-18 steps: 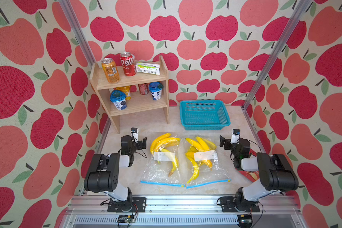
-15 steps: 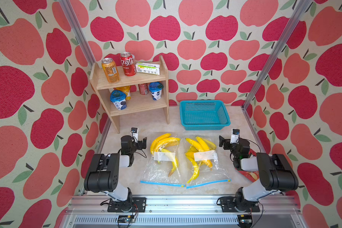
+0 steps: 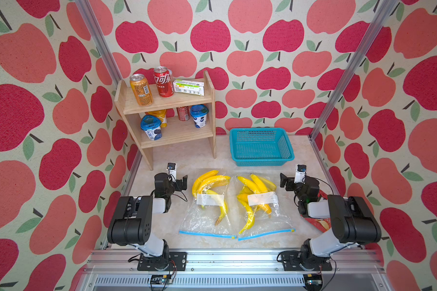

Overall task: Open the zip-top bag and take out the banana
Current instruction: Pick up the zipper food storage bag at the center of the board.

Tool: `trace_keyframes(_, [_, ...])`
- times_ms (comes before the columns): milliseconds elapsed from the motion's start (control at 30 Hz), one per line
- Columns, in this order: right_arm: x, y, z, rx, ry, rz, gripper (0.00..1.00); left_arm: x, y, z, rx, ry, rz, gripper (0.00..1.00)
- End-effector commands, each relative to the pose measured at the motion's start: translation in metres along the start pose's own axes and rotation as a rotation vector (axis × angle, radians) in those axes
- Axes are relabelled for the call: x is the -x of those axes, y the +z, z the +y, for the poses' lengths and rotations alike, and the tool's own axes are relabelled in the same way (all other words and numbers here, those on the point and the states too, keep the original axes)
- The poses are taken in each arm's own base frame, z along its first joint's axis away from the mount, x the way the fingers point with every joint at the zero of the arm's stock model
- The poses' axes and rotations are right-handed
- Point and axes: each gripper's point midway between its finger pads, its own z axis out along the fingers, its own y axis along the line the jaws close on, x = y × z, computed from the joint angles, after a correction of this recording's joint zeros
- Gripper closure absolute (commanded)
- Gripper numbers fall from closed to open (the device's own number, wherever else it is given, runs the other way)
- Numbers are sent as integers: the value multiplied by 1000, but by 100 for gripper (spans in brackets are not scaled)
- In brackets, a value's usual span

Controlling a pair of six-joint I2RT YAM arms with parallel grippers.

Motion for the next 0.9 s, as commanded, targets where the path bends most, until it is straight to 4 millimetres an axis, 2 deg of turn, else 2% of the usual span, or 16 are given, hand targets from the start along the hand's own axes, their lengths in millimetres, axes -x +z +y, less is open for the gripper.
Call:
trace_keyframes(0, [5, 1, -1, -3, -4, -6, 0, 8, 2, 1, 3, 7, -22, 2])
trace_keyframes(133, [6, 1, -2, 0, 6, -8, 0, 9, 2, 1, 2, 6, -23, 3])
trace_keyframes(200, [9, 0, -6, -21, 17, -16, 0, 11, 1, 7, 40, -8, -12, 3])
trace_keyframes(233, [13, -1, -10, -43, 27, -13, 2, 18, -1, 15, 86, -24, -7, 3])
trace_keyframes(300, [23, -5, -14, -70, 51, 57, 3, 31, -10, 30, 176, -103, 123, 3])
trace_keyframes(367, [38, -15, 1, -10, 74, 160, 6, 56, -25, 31, 243, -136, 183, 2])
trace_keyframes(400, [43, -20, 10, 25, 86, 195, 6, 70, -33, 21, 253, -108, 170, 2])
trace_keyframes(467, [52, -32, 33, 81, 89, 235, 11, 97, -52, -11, 234, -33, 105, 3])
trace_keyframes(567, [58, -52, 77, 179, 35, 246, 13, 112, -78, -64, 94, 5, 80, 3])
trace_keyframes(667, [57, -74, 113, 262, 48, 268, 12, 107, -102, -110, 0, 92, 139, 3])
trace_keyframes(733, [53, -89, 128, 303, 54, 294, 9, 93, -115, -137, -49, 156, 195, 3])
trace_keyframes(767, [53, -98, 131, 300, 38, 305, 8, 93, -129, -145, -64, 157, 192, 2])
trace_keyframes(867, [66, -122, 127, 270, 17, 270, 7, 78, -153, -174, -192, 115, 227, 2])
